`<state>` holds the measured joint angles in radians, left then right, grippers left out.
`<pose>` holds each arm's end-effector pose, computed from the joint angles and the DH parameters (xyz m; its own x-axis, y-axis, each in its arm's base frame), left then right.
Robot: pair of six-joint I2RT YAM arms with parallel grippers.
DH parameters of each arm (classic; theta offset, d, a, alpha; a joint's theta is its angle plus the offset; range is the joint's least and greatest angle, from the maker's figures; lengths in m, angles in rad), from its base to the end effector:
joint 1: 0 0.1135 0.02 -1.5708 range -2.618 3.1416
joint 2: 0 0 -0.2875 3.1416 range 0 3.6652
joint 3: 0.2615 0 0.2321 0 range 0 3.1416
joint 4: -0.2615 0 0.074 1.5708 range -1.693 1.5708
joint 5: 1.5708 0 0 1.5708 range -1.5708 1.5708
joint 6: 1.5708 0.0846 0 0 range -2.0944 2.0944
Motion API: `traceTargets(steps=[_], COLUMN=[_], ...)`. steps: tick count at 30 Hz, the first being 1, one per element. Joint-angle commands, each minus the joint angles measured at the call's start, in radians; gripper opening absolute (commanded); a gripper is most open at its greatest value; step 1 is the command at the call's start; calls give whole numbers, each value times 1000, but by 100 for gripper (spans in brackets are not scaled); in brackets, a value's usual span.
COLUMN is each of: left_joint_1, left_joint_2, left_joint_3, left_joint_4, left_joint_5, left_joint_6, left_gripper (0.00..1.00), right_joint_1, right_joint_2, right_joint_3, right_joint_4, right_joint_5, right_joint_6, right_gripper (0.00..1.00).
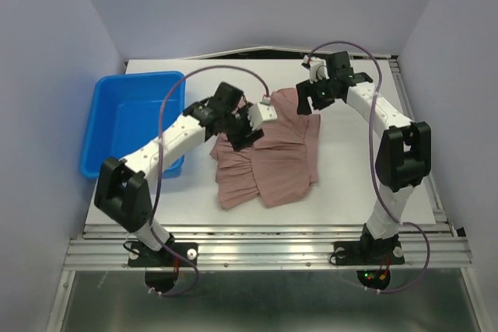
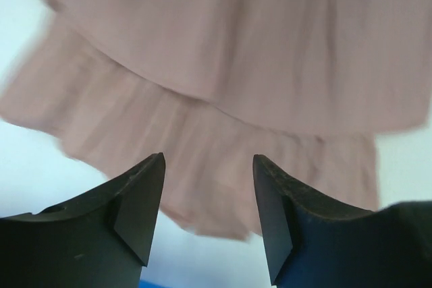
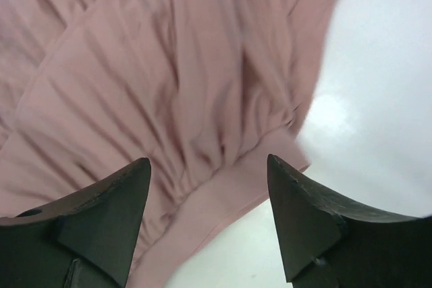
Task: Fold and stack the skirts
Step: Flatten the skirt out, then fold the skirt
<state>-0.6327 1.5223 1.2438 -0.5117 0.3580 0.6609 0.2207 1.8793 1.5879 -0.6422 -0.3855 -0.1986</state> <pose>0.2615 -0.2285 0.2878 0.0097 0.7058 -0.7084 0.9459 0.2233 0.2354 0.4126 0.1252 0.2580 -0.6858 -0.3412 -0.6429 -0.5676 0.8036 0.1789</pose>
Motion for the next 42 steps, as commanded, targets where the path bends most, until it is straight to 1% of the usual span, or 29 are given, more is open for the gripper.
traceTargets(steps=[1, 2, 3, 4, 5, 6, 7, 9, 11, 13, 16, 19, 21, 23, 24, 26, 27, 28, 29, 30, 31, 32, 33, 36, 40, 42], left_joint_1=[99, 129, 145, 162, 181, 191, 202, 220, 240, 248, 251, 254, 255, 258, 258, 258, 258, 260, 260, 260, 260, 261, 263, 269, 280, 286], left_joint_2=[155, 241, 283, 330, 434, 485, 581, 663, 752, 803, 840, 895, 927, 943, 946, 937, 932, 929, 929, 928, 924, 915, 908, 875, 819, 761], left_joint_3=[302, 366, 494, 556, 698, 767, 823, 958, 1015, 1014, 984, 977, 971, 964, 948, 924, 905, 904, 904, 908, 916, 918, 918, 924, 915, 884], left_joint_4=[-90, -90, -94, -112, -131, -148, -166, -168, -143, -100, -59, -56, -65, -83, -93, -96, -97, -109, -123, -135, -151, -151, -148, -139, -94, -56], left_joint_5=[82, 78, 84, 108, 113, 113, 122, 142, 147, 150, 142, 134, 128, 125, 127, 127, 128, 131, 137, 144, 145, 144, 136, 128, 108, 99], left_joint_6=[71, 66, 62, 59, 59, 55, 40, 23, -3, -7, -17, -23, -23, -17, -8, 8, 11, 20, 29, 37, 42, 46, 43, 37, -3, -18], left_gripper=[66, 66, 66, 68, 68, 68, 68, 68, 69, 70, 71, 71, 71, 70, 70, 64, 59, 47, 43, 40, 31, 27, 18, 1, 0, 0], right_joint_1=[-18, -30, -30, -30, -43, -43, -43, -52, -61, -81, -90, -99, -99, -99, -99, -99, -99, -99, -99, -99, -99, -99, -99, -110, -110, -110], right_joint_2=[70, 93, 133, 150, 167, 184, 216, 242, 277, 305, 330, 359, 385, 399, 412, 420, 422, 420, 420, 417, 411, 405, 397, 366, 327, 301], right_joint_3=[171, 222, 239, 253, 277, 277, 294, 307, 317, 322, 322, 330, 339, 348, 356, 365, 369, 376, 379, 382, 391, 394, 399, 403, 415, 412], right_joint_4=[4, -13, -25, -45, -56, -62, -74, -79, -80, -82, -100, -135, -154, -166, -171, -180, -185, -185, -186, -189, -194, -195, -192, -186, -175, -175], right_joint_5=[88, 89, 91, 85, 80, 79, 74, 66, 54, 39, 4, -42, -58, -72, -76, -87, -90, -93, -93, -95, -99, -101, -102, -108, -122, -136], right_joint_6=[-94, -108, -119, -142, -151, -159, -179, -194, -208, -222, -243, -263, -275, -286, -289, -301, -303, -305, -306, -309, -311, -314, -320, -320, -320, -325], right_gripper=[75, 75, 75, 75, 74, 73, 73, 72, 72, 72, 72, 70, 66, 60, 52, 42, 30, 25, 21, 11, 6, 1, 1, 1, 1, 1])
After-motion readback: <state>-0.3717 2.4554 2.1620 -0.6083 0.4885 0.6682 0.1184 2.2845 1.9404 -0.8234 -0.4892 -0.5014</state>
